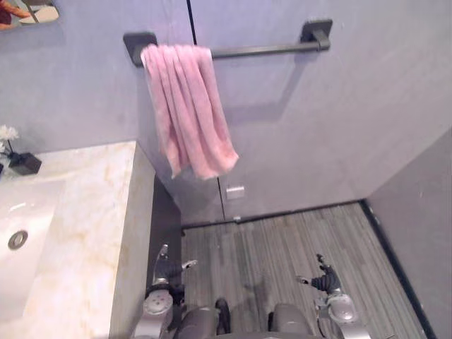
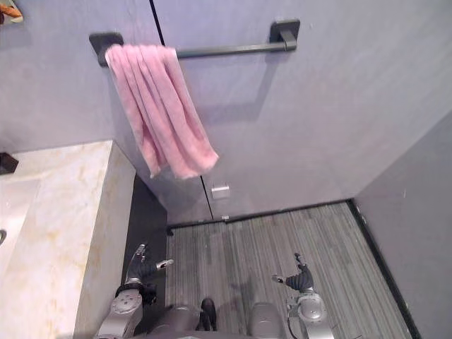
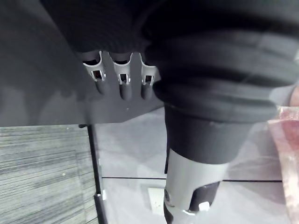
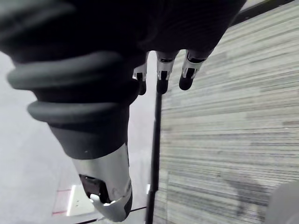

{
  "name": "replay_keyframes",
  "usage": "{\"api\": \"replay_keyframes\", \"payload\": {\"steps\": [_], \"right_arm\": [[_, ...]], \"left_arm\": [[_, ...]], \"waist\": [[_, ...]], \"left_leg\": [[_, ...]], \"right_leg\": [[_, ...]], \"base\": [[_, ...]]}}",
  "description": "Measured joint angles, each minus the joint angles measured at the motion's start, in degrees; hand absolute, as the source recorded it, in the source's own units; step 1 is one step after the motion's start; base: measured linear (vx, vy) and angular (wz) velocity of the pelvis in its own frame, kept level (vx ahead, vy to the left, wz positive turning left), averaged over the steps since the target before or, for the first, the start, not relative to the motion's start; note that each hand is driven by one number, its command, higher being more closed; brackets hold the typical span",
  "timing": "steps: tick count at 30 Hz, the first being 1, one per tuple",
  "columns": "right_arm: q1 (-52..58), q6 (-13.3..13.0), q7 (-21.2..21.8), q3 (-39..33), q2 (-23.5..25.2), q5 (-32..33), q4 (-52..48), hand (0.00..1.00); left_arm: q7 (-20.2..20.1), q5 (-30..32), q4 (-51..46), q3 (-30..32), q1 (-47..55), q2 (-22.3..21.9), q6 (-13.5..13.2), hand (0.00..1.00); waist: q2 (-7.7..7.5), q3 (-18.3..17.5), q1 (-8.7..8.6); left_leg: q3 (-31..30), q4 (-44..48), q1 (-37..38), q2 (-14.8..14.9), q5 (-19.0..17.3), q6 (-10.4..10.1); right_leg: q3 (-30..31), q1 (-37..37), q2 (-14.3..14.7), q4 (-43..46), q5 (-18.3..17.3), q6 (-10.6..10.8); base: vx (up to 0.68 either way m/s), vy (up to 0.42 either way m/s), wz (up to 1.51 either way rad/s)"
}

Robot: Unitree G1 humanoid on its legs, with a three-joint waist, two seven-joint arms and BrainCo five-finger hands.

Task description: Organize washtable

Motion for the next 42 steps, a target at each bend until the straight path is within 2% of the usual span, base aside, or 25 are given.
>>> {"api": "replay_keyframes", "payload": {"steps": [1,2,3,4,5,7,8,9,10,11,13,14,15,16,17,18,21,26,30,34,41,42], "right_arm": [[-0.3,-0.2,0.0,0.0,0.0,0.0,0.1,0.0],[-0.2,-0.4,0.0,0.0,0.0,0.0,0.1,0.0],[0.1,-0.4,0.0,-0.1,0.0,0.0,0.1,0.0],[0.8,-0.4,0.0,-0.5,-0.4,0.1,0.8,0.0],[0.9,-0.3,0.0,-1.2,-0.4,0.1,2.0,0.0],[1.1,-0.3,-0.1,-1.2,-0.3,0.1,2.0,0.0],[1.8,-0.3,-0.1,-1.3,0.0,0.2,1.5,0.0],[2.2,-0.4,-0.1,-1.2,0.0,0.2,1.2,0.0],[2.4,-0.4,-0.1,-1.3,0.2,0.4,1.2,0.0],[2.7,-0.4,-0.1,-1.7,0.2,0.8,1.3,0.0],[2.5,-0.4,-0.1,-2.3,0.2,0.9,1.3,0.0],[2.1,-0.4,-0.2,-2.6,-0.1,1.0,1.3,0.0],[2.1,-0.4,-0.1,-3.6,-0.6,1.1,1.3,0.0],[2.1,-0.4,-0.1,-4.0,-1.2,1.1,1.4,0.0],[2.4,-0.3,-0.1,-4.5,-0.7,1.2,1.5,0.0],[2.4,-0.4,-0.1,-4.5,-0.2,1.2,1.5,0.0],[2.8,-0.4,-0.1,-4.6,0.2,1.1,1.5,0.0],[3.3,-0.4,0.0,-4.6,0.1,1.0,1.5,0.0],[3.2,-0.4,0.1,-4.5,0.1,0.6,1.5,0.0],[3.3,-0.4,1.1,-3.9,0.0,0.1,1.5,0.0],[2.7,-0.5,1.4,-1.6,-0.2,0.0,1.5,0.0],[2.6,-0.5,1.4,-1.6,-0.3,0.0,1.5,0.0]], "left_arm": [[0.0,0.0,0.0,0.3,-0.2,0.0,0.0,0.0],[0.0,0.0,0.1,0.3,-0.4,0.2,0.0,0.0],[0.0,0.0,0.1,0.3,-0.4,0.5,-0.1,0.0],[-0.1,0.0,1.4,0.2,-0.6,-0.2,0.0,0.0],[-0.2,0.0,1.7,0.1,-0.5,-1.0,0.0,0.0],[-0.2,0.0,1.7,0.2,0.0,-1.6,0.0,0.0],[-0.3,0.0,1.6,0.2,-0.1,-2.3,0.0,0.0],[-0.3,0.0,1.4,0.2,-0.2,-2.6,0.0,0.0],[-0.3,0.0,0.5,0.1,0.1,-3.1,0.0,0.0],[-0.3,0.0,0.0,0.1,0.3,-3.3,0.0,0.0],[-0.3,0.0,-1.1,0.1,0.2,-3.4,0.0,0.0],[-0.3,0.0,-2.9,0.2,0.2,-3.3,0.0,0.0],[-0.2,0.0,-4.2,0.2,0.1,-3.3,-0.2,0.0],[-0.2,0.0,-4.9,0.2,0.1,-3.3,-0.2,0.0],[-0.1,0.0,-6.1,0.3,0.0,-2.7,-0.3,0.0],[-0.1,0.0,-7.5,0.3,0.1,-1.9,-0.3,0.0],[-0.1,0.2,-9.8,0.4,1.0,-0.5,-0.2,0.0],[0.0,4.7,-19.0,0.4,2.0,-0.4,-0.5,0.0],[1.0,6.7,-22.7,0.3,1.5,0.1,-0.8,0.0],[1.4,6.9,-23.0,-0.1,-1.0,1.5,-0.8,0.0],[4.3,11.3,-21.6,-2.8,-8.8,4.7,-0.7,0.0],[4.7,11.4,-20.4,-3.0,-8.8,5.1,-0.7,1.0]], "waist": [[0.19,0.0,-0.06],[-0.03,-0.2,0.02],[-0.48,-0.4,0.07],[-0.26,-0.6,-0.13],[0.76,-1.4,0.09],[1.41,-1.5,0.23],[1.6,-1.5,0.06],[1.58,-1.4,0.17],[1.32,-1.3,1.04],[1.3,-1.3,1.4],[1.36,-1.3,1.55],[2.05,-1.4,1.48],[2.86,-1.6,1.42],[3.39,-1.7,1.36],[3.55,-2.1,1.43],[3.05,-2.2,1.45],[2.29,-2.2,1.52],[2.72,-2.8,1.22],[2.71,-3.2,0.22],[2.62,-4.4,-0.05],[2.24,-4.8,-0.98],[2.23,-4.8,-1.35]], "left_leg": [[-0.2,-0.7,0.8,0.5,0.0,-0.1],[-0.4,-0.8,1.5,0.7,-0.2,-0.9],[-0.6,-0.7,1.8,0.3,-0.7,-1.7],[-2.5,0.4,2.9,0.0,-2.6,-3.7],[-3.2,0.4,3.2,1.2,-2.5,-3.9],[-3.2,2.8,2.7,2.1,-2.6,-4.6],[-3.0,10.1,-0.1,3.1,-2.3,-5.5],[-2.9,13.5,-1.2,3.6,-1.8,-6.4],[-2.2,19.7,-3.9,4.9,-1.3,-8.1],[-1.5,19.9,-4.0,5.9,-1.8,-7.3],[-1.8,15.5,-4.0,6.7,-2.0,-7.1],[-2.4,8.5,-3.7,7.0,-1.0,-7.8],[-3.2,2.7,-3.4,7.5,2.7,-8.3],[-3.8,0.7,-3.2,7.7,4.3,-8.6],[-4.4,-2.5,-1.6,7.0,4.3,-8.6],[-4.6,-4.3,-1.1,6.5,4.4,-8.5],[-4.6,-6.2,0.0,5.3,5.0,-7.7],[-4.9,-13.1,3.7,3.8,8.2,-6.9],[-5.1,-15.1,4.6,3.7,9.0,-7.0],[-4.9,-16.6,5.5,3.6,9.3,-7.0],[-3.8,-17.1,6.2,3.6,9.3,-7.0],[-3.5,-17.3,6.4,3.6,9.3,-7.0]], "right_leg": [[0.0,-1.2,1.1,-6.2,0.2,0.0],[0.3,-1.2,2.2,-15.8,3.0,-0.1],[0.8,-0.9,2.3,-20.7,6.9,-1.2],[1.0,0.0,2.4,-22.6,14.5,-2.6],[0.7,1.0,2.9,-23.3,14.5,-2.8],[-0.5,3.0,3.2,-25.2,13.5,-3.5],[-2.0,5.3,3.3,-26.6,12.8,-4.0],[-2.2,6.4,3.4,-27.3,12.7,-4.2],[-2.5,8.9,3.3,-28.8,12.7,-4.7],[-2.5,10.3,3.4,-29.5,12.6,-4.9],[-2.6,11.3,3.2,-30.3,12.6,-4.8],[-2.8,11.5,3.0,-30.7,12.6,-4.8],[-3.0,11.5,3.1,-30.9,12.5,-4.2],[-3.1,11.5,3.4,-31.0,12.2,-3.7],[-3.0,11.8,3.0,-31.9,12.6,-2.7],[-3.1,11.8,2.7,-32.9,12.9,-2.3],[-3.3,12.8,1.8,-34.4,13.5,-1.4],[-3.8,14.4,0.8,-36.2,14.0,-0.6],[-4.3,14.5,1.0,-37.2,14.3,-0.6],[-4.0,15.1,1.6,-38.9,15.1,-0.7],[-3.1,16.8,2.1,-42.6,17.0,-0.8],[-2.9,17.3,2.2,-43.3,17.5,-0.8]], "base": [[0.4,-0.044,0.36],[0.32,-0.047,0.35],[0.34,-0.085,0.6],[0.34,-0.092,0.48],[0.33,-0.105,0.38],[0.25,-0.117,0.24],[0.23,-0.154,0.39],[0.29,-0.164,0.32],[0.19,-0.074,0.03],[0.19,-0.054,-0.01],[0.12,0.004,-0.02],[0.12,0.084,0.05],[0.09,0.118,0.11],[0.08,0.16,0.13],[0.06,0.163,0.12],[0.05,0.15,0.08],[0.02,0.099,0.06],[-0.01,0.024,0.05],[-0.01,-0.005,0.04],[0.04,-0.01,-0.09],[0.01,0.005,-0.06],[-0.01,-0.002,-0.15]]}}
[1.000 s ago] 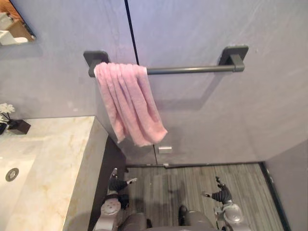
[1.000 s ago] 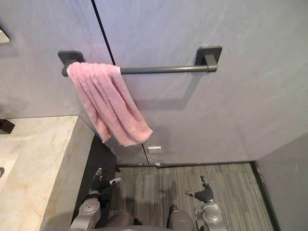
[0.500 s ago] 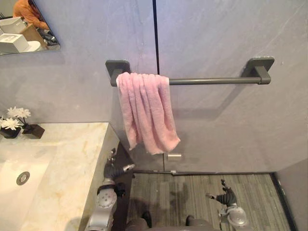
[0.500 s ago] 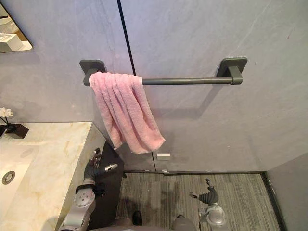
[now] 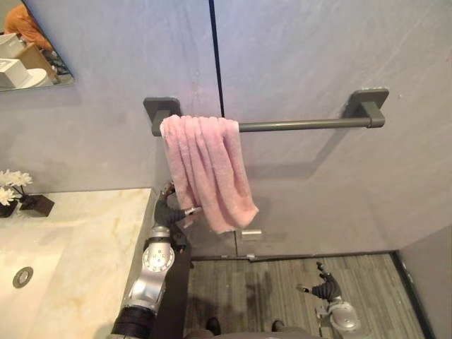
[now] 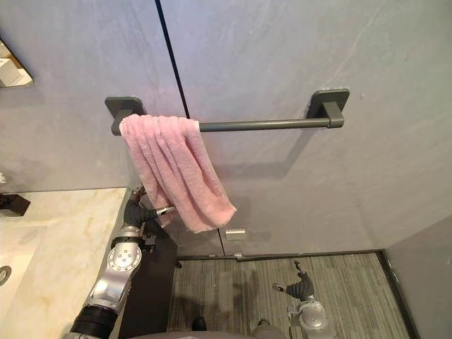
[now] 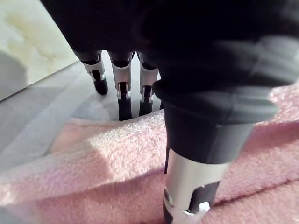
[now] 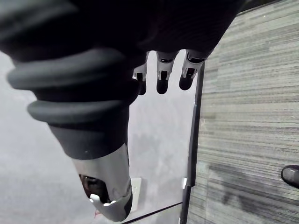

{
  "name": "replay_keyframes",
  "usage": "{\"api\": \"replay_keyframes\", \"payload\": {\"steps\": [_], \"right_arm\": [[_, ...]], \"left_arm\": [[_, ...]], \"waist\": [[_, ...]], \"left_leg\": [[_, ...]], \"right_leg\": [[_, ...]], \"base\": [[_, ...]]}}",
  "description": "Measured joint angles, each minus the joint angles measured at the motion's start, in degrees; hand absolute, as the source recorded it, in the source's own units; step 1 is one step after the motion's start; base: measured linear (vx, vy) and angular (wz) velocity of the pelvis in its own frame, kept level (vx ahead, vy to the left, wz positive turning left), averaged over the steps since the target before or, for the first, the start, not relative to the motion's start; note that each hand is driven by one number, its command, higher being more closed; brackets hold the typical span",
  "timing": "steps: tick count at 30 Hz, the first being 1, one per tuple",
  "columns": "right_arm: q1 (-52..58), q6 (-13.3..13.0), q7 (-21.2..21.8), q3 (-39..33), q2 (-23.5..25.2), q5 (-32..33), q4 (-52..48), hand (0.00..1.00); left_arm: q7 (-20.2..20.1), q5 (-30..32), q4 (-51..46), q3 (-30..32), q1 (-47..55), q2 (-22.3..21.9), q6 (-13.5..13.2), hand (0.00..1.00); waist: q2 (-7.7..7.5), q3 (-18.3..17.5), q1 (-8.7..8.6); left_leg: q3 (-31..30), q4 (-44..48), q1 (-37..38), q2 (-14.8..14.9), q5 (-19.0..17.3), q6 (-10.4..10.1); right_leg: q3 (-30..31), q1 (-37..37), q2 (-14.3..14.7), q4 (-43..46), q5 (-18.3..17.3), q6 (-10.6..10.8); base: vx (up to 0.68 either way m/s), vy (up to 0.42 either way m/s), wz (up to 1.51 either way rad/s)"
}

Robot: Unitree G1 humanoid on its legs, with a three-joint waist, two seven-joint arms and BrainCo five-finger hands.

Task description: Organize washtable

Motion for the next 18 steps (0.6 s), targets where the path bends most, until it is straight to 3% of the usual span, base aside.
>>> {"api": "replay_keyframes", "payload": {"steps": [9,11,18], "right_arm": [[0.2,0.0,0.9,2.3,-0.1,0.0,-1.2,0.0],[0.3,0.1,0.9,2.3,-0.3,-0.1,-6.7,0.0],[-2.4,-0.4,0.9,6.8,-3.6,-1.7,-24.9,0.0]], "left_arm": [[-0.1,2.2,6.0,-2.4,-4.6,1.8,0.4,1.0],[-0.2,2.2,6.0,-2.4,-4.6,2.0,0.4,1.0],[-0.2,2.2,5.5,-2.6,-4.6,2.1,0.4,1.0]], "waist": [[-0.88,-0.6,-1.04],[-1.11,-0.7,-1.96],[-1.44,-0.9,-1.71]], "left_leg": [[2.0,-1.4,0.7,0.1,0.2,0.1],[2.2,-1.5,0.3,0.0,0.3,0.1],[2.5,-1.4,0.3,0.1,0.3,0.2]], "right_leg": [[2.6,-0.6,0.3,-2.2,2.1,0.1],[2.9,-0.9,0.3,-3.0,2.8,0.2],[3.5,-0.7,0.4,-3.6,3.2,0.2]], "base": [[-0.05,-0.004,-0.16],[-0.03,-0.01,-0.12],[-0.01,-0.01,-0.03]]}}
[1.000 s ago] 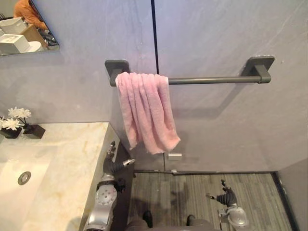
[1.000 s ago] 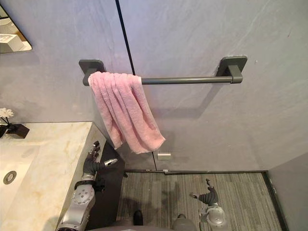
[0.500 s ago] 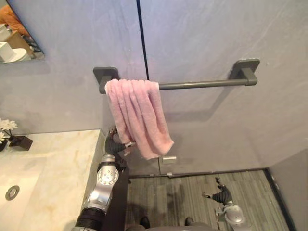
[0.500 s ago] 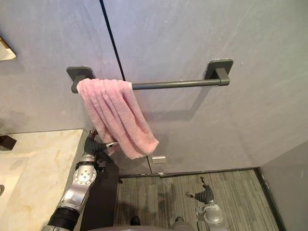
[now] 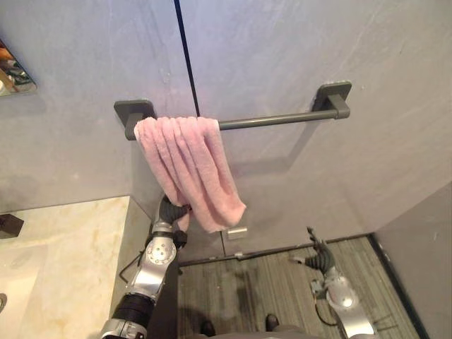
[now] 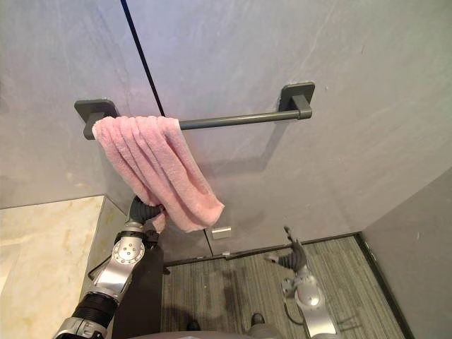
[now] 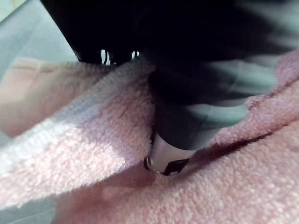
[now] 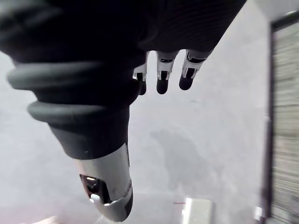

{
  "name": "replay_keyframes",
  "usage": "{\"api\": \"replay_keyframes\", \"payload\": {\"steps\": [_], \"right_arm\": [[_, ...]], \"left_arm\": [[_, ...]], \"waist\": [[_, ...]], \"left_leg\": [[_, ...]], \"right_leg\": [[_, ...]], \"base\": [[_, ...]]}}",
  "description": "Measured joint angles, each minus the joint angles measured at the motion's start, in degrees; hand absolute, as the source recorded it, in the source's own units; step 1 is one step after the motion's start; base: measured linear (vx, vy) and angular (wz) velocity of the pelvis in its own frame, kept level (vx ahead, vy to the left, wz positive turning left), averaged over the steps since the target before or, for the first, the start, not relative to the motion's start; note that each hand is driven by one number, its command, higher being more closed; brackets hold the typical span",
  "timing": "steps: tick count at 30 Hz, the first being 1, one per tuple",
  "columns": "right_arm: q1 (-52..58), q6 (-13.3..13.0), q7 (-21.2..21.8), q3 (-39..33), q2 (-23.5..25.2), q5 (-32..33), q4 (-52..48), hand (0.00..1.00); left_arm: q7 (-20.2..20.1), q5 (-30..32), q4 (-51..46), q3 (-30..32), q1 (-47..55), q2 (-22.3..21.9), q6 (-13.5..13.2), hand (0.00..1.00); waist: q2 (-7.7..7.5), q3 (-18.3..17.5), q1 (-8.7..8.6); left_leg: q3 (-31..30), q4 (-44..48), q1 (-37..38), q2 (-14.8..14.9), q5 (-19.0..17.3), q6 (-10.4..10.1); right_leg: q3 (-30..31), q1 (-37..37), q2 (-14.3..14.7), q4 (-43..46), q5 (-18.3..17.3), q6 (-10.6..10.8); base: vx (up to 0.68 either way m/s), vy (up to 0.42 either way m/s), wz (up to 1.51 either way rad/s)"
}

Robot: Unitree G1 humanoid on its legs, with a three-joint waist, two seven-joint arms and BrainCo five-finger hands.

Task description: Organize washtable

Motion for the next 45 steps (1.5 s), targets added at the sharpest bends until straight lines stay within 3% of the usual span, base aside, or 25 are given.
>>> {"api": "replay_keyframes", "payload": {"steps": [3,8,10,19,20,33,45], "right_arm": [[-4.0,-2.1,0.3,4.5,-3.6,-0.1,-6.9,0.0],[-11.5,-4.6,2.3,12.8,-6.8,0.3,-11.5,0.0],[-13.5,-4.8,2.8,15.7,-6.8,1.4,-11.6,0.0],[-18.9,-4.5,3.9,22.8,-4.1,3.9,-10.5,0.0],[-19.5,-4.5,3.8,22.9,-3.1,4.3,-9.3,1.0],[-22.1,-2.3,1.1,22.2,1.3,6.8,3.0,1.0],[-16.1,-2.3,-0.1,6.0,1.5,6.9,1.5,1.0]], "left_arm": [[-0.2,0.0,-1.7,-2.9,0.1,0.1,-0.2,1.0],[-1.1,-0.2,-2.0,-4.3,0.5,-0.1,-0.5,1.0],[-1.1,-0.3,-2.3,-5.3,0.6,-0.4,-0.5,1.0],[-0.9,-1.0,-2.8,-7.0,1.5,-1.9,-0.6,1.0],[-0.9,-1.4,-3.0,-7.7,1.5,-2.0,-0.6,1.0],[-0.4,-2.7,-3.6,-8.3,1.5,-3.7,-0.6,1.0],[-1.3,-4.3,-7.4,-7.0,1.9,-5.1,-1.1,1.0]], "waist": [[-0.39,-0.3,1.27],[-0.71,-0.5,1.97],[-0.73,-0.5,3.12],[-0.81,-0.6,4.13],[-0.84,-0.6,4.38],[-1.82,-1.6,4.79],[-1.84,-1.7,4.47]], "left_leg": [[0.0,0.1,0.0,0.0,0.0,0.0],[-0.5,0.3,-0.2,0.0,0.0,0.0],[-0.8,0.3,-0.4,0.0,0.1,0.1],[-3.4,0.0,-1.4,-0.2,1.2,0.3],[-3.7,-0.1,-1.5,-0.1,1.3,0.3],[-5.5,-1.3,-1.9,-0.1,3.0,0.2],[-5.0,-1.3,-2.0,0.0,3.0,0.2]], "right_leg": [[0.9,0.1,0.0,0.0,0.0,0.0],[0.6,0.2,0.0,0.1,0.0,0.0],[0.3,0.2,0.0,0.2,0.0,0.0],[-2.1,0.3,-0.1,0.3,-0.1,-0.1],[-2.3,0.3,0.0,0.4,-0.1,-0.1],[-3.7,-0.1,0.1,1.1,-0.1,-0.1],[-3.4,-0.4,0.1,1.2,-0.1,-0.1]], "base": [[0.0,-0.018,-0.09],[-0.02,-0.015,0.03],[-0.04,-0.028,0.07],[-0.04,-0.026,0.15],[-0.05,-0.026,0.08],[-0.05,-0.016,0.07],[-0.01,-0.004,-0.01]]}}
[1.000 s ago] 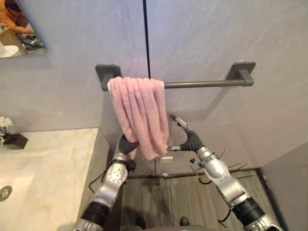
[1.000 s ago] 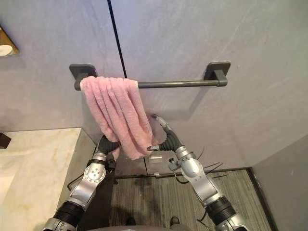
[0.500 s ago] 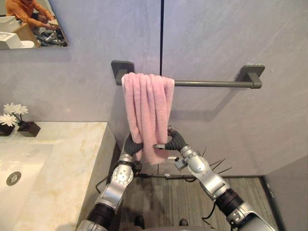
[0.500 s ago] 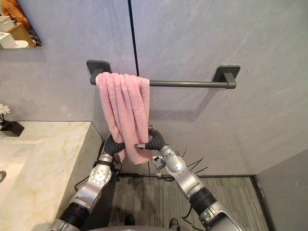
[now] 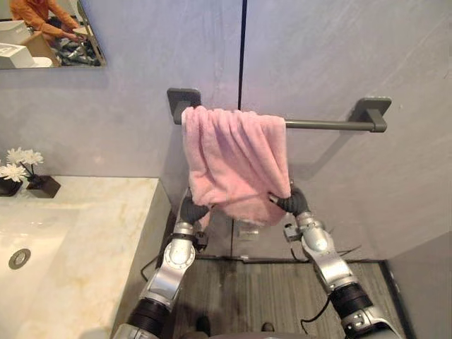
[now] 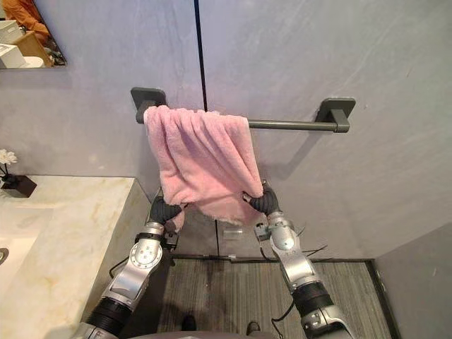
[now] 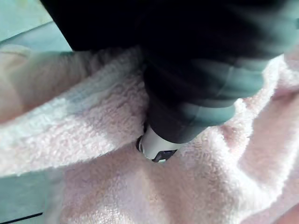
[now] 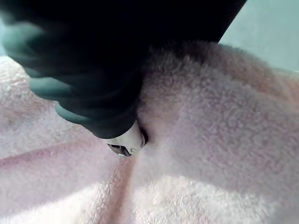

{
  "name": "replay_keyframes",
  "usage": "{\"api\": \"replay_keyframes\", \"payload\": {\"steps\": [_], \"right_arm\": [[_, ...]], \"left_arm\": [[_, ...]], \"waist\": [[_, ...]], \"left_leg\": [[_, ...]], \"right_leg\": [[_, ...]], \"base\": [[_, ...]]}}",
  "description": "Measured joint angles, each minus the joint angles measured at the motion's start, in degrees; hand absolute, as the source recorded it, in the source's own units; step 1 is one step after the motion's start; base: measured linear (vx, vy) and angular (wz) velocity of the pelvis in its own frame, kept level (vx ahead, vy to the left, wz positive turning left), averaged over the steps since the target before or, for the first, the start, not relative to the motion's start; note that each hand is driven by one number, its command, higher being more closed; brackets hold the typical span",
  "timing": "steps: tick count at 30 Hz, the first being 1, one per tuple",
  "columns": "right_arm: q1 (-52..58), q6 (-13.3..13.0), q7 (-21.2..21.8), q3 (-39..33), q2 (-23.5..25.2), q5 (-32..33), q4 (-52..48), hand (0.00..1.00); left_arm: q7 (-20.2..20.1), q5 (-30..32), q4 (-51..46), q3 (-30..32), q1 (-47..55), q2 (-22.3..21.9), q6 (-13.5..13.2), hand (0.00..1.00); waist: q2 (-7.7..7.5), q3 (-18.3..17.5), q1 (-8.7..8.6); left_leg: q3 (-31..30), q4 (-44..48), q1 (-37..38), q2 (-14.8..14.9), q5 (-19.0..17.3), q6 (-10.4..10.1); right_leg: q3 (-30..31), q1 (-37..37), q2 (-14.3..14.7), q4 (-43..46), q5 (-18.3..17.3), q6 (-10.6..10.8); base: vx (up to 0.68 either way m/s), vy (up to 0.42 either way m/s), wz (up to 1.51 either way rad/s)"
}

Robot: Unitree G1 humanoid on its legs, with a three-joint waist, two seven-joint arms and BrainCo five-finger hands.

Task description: Organize washtable

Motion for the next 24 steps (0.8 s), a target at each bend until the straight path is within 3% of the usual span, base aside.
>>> {"api": "replay_keyframes", "payload": {"steps": [4,12,24], "right_arm": [[3.1,-0.9,0.1,-3.8,1.0,0.0,-1.5,1.0],[5.5,-1.7,0.1,-7.0,4.4,0.2,-1.4,1.0],[4.8,-2.2,0.1,-11.2,8.1,2.4,2.2,1.0]], "left_arm": [[-1.6,0.0,-0.8,-0.3,1.2,-1.4,-0.6,1.0],[-4.1,-0.5,-0.7,-0.5,2.2,-2.6,-0.7,1.0],[-6.2,-0.7,1.7,-0.5,2.5,-4.4,-0.6,1.0]], "waist": [[0.0,0.0,-0.16],[0.12,0.0,-2.07],[2.11,0.3,-4.78]], "left_leg": [[0.7,0.0,0.7,0.1,0.0,0.0],[1.1,-0.1,0.6,0.0,0.0,0.0],[1.5,-0.1,0.6,0.0,-0.1,-0.1]], "right_leg": [[0.6,0.2,0.0,0.3,0.0,0.1],[1.3,-0.5,0.0,1.0,-0.1,0.2],[1.6,-0.6,0.1,0.8,-0.1,0.1]], "base": [[-0.04,-0.006,-0.09],[-0.05,-0.003,-0.04],[0.0,0.0,0.0]]}}
